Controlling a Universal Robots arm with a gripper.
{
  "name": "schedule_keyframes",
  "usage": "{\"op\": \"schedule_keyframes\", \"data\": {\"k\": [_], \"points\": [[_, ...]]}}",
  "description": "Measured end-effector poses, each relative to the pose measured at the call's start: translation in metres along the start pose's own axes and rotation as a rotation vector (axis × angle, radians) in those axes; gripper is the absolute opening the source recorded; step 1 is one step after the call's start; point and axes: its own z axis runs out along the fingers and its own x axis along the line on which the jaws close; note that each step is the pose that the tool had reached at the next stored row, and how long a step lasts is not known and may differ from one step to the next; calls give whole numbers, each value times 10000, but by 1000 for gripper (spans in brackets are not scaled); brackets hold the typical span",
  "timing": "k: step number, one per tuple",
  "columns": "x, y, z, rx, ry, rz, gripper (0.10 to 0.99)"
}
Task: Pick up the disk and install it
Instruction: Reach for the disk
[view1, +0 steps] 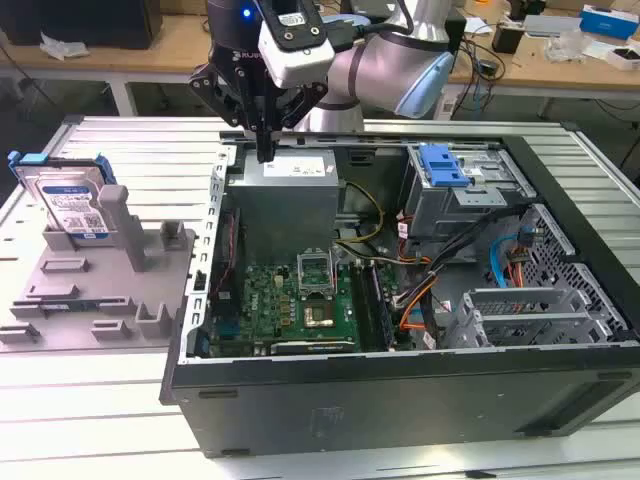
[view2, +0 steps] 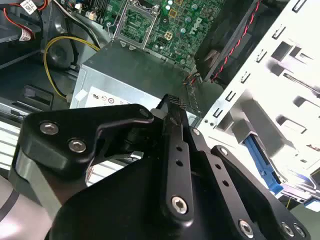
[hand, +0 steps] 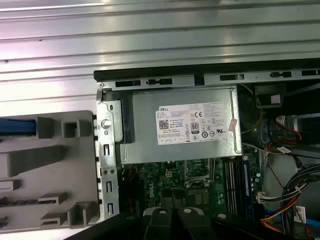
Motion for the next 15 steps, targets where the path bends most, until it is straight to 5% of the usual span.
{"op": "schedule_keyframes", "data": {"k": [12, 15], "points": [[27, 39, 1, 10, 0, -1, 106], [231, 59, -2, 10, 1, 0, 106]]}}
